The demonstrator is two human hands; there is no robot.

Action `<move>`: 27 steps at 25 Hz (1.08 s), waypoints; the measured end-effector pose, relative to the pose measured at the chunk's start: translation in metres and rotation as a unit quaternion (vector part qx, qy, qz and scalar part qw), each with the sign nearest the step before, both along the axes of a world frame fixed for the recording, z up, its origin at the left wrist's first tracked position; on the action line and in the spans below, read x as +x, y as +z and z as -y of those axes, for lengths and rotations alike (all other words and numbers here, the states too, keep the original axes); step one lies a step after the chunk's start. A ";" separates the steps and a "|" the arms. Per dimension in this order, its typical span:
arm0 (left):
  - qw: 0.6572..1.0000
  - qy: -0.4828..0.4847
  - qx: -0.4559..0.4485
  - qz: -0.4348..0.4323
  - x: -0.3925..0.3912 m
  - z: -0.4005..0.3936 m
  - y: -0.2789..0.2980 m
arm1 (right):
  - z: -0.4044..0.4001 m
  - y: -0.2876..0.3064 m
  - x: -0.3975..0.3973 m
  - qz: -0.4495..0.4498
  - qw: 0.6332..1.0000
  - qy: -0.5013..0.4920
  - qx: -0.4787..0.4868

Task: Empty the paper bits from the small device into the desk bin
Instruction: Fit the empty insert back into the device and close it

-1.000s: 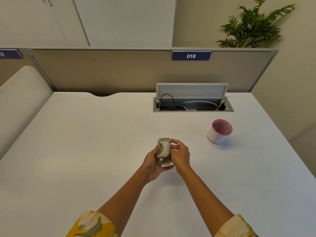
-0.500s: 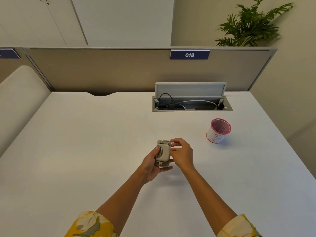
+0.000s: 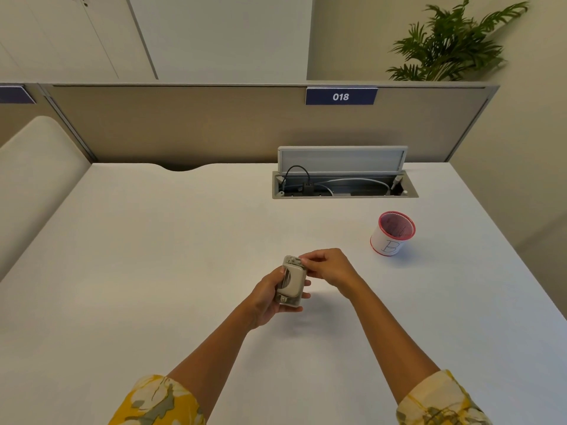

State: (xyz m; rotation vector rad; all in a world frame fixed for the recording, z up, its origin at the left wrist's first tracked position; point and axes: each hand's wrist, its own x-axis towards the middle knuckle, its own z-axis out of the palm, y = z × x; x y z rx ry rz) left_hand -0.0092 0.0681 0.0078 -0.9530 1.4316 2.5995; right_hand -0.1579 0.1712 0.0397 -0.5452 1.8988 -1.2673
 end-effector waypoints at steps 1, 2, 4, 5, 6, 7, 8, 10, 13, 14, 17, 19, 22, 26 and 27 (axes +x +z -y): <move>1.000 -0.006 -0.007 -0.001 0.000 0.000 0.000 | 0.000 -0.001 0.000 -0.012 1.000 -0.004 0.008; 1.000 -0.010 -0.012 -0.002 0.000 0.000 0.001 | 0.002 -0.002 0.000 -0.028 0.999 -0.011 0.016; 1.000 -0.012 -0.015 -0.004 -0.002 -0.002 0.000 | 0.005 -0.004 0.003 -0.074 0.997 -0.022 0.029; 1.000 -0.011 -0.016 -0.005 -0.003 -0.002 -0.001 | 0.006 -0.005 0.004 -0.093 0.995 -0.025 0.034; 1.000 -0.010 -0.019 -0.005 -0.004 -0.001 -0.002 | 0.007 -0.005 0.004 -0.103 0.994 -0.028 0.035; 1.000 -0.008 -0.023 -0.002 -0.004 0.000 -0.003 | 0.007 -0.006 0.004 -0.101 0.994 -0.028 0.033; 1.000 -0.002 -0.027 0.002 -0.005 0.002 -0.004 | 0.007 -0.006 0.003 -0.092 0.995 -0.024 0.029; 0.999 0.028 -0.037 0.016 -0.008 0.009 -0.006 | 0.006 -0.006 0.001 -0.083 0.996 0.000 0.032; 0.996 0.027 -0.084 0.018 -0.011 0.021 -0.005 | 0.005 -0.006 0.001 -0.097 0.994 0.034 0.043; 0.994 0.014 -0.105 0.018 -0.011 0.025 -0.004 | 0.006 -0.007 0.001 -0.096 0.994 0.035 0.040; 0.991 -0.005 -0.133 0.026 -0.011 0.030 -0.002 | 0.005 -0.007 0.000 -0.081 0.996 0.032 0.031; 0.990 -0.004 -0.141 0.027 -0.013 0.030 -0.001 | 0.004 -0.008 -0.001 -0.072 0.997 0.027 0.026; 0.988 0.007 -0.155 0.023 -0.014 0.027 0.000 | 0.004 -0.009 -0.001 -0.067 0.997 0.021 0.017; 0.991 0.032 -0.129 0.017 -0.013 0.024 -0.001 | 0.003 -0.008 0.003 -0.037 0.999 -0.007 -0.011; 0.992 0.048 -0.118 0.014 -0.013 0.023 -0.001 | 0.002 -0.007 0.004 -0.014 0.999 -0.020 -0.028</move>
